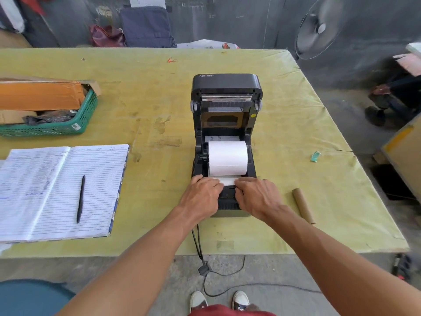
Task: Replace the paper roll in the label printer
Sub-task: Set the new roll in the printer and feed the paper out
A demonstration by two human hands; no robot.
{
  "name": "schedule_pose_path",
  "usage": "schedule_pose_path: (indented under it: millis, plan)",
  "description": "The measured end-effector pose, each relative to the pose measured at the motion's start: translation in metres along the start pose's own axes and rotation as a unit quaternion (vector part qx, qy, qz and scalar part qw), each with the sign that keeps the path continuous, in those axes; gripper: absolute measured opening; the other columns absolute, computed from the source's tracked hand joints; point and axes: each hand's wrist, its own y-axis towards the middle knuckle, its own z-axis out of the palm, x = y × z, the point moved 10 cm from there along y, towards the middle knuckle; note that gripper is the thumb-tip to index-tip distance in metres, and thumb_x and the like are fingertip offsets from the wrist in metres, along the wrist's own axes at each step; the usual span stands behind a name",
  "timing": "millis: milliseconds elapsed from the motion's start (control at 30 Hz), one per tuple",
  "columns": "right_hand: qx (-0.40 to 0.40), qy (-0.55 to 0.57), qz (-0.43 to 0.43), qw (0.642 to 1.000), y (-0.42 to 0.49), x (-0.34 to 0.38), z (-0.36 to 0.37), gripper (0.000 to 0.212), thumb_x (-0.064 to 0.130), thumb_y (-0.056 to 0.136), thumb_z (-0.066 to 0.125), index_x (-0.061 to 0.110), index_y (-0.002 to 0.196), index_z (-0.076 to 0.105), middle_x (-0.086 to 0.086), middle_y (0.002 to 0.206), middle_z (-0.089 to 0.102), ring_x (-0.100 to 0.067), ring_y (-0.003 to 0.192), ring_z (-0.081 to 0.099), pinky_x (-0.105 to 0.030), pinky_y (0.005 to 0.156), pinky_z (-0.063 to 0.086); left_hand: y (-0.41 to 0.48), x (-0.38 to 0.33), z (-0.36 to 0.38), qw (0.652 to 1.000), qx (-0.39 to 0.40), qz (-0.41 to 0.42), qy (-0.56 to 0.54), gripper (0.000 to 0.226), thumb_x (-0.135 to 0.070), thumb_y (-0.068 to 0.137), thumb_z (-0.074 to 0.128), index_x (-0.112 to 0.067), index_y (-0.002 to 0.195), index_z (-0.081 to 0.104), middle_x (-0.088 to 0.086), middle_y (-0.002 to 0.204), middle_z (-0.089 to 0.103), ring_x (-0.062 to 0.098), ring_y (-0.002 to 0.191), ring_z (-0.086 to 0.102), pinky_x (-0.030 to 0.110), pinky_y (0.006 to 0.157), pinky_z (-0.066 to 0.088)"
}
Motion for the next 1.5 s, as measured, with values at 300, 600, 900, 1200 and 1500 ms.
schedule_pose_path:
  millis: [300,600,900,1200,1500]
  plan:
    - [0.040,-0.013,-0.013,0.999,0.000,-0.001,-0.007,0.022,0.021,0.093,0.042,0.016,0.082,0.060,0.003,0.091,0.064,-0.024,0.068,0.052,-0.031,0.058,0.036,0.006,-0.005,0.002,0.999,0.038,-0.032,0.004,0.048,0.006,0.081,0.044,-0.009,0.122,0.063,0.003,0.119,0.066,0.022,0.114,0.059,0.050,0.120,0.017]
    - [0.074,-0.052,-0.029,0.995,0.004,0.012,0.002,0.021,0.013,0.092,0.043,0.019,0.101,0.062,0.004,0.100,0.067,-0.025,0.069,0.053,-0.032,0.058,0.035,-0.008,-0.006,-0.002,0.998,0.050,-0.015,0.021,0.045,0.002,0.090,0.042,-0.012,0.129,0.060,0.002,0.131,0.062,0.017,0.135,0.044,0.057,0.120,0.005]
    - [0.029,-0.023,-0.060,0.998,-0.019,0.014,0.006,0.032,0.009,0.084,0.045,0.020,0.107,0.065,0.006,0.105,0.069,-0.026,0.079,0.064,-0.034,0.071,0.032,-0.004,-0.013,-0.003,0.994,0.075,-0.048,0.056,0.046,0.006,0.091,0.039,-0.009,0.134,0.048,0.006,0.142,0.050,0.020,0.137,0.041,0.067,0.117,0.004]
    - [0.071,-0.017,-0.015,0.997,0.003,0.010,0.000,0.028,0.002,0.085,0.050,0.013,0.108,0.061,-0.003,0.113,0.070,-0.029,0.080,0.062,-0.034,0.063,0.041,-0.021,-0.022,-0.002,0.994,0.074,-0.042,0.064,0.053,0.005,0.093,0.041,-0.007,0.145,0.039,0.008,0.143,0.045,0.019,0.137,0.038,0.072,0.111,0.000]
    - [0.086,-0.027,-0.017,0.996,0.002,0.011,0.006,0.038,0.005,0.086,0.051,0.015,0.121,0.062,-0.005,0.118,0.071,-0.030,0.091,0.067,-0.035,0.066,0.051,-0.009,-0.014,-0.002,0.989,0.115,-0.066,0.060,0.050,0.004,0.088,0.042,-0.010,0.136,0.047,0.005,0.144,0.049,0.021,0.149,0.022,0.077,0.110,0.001]
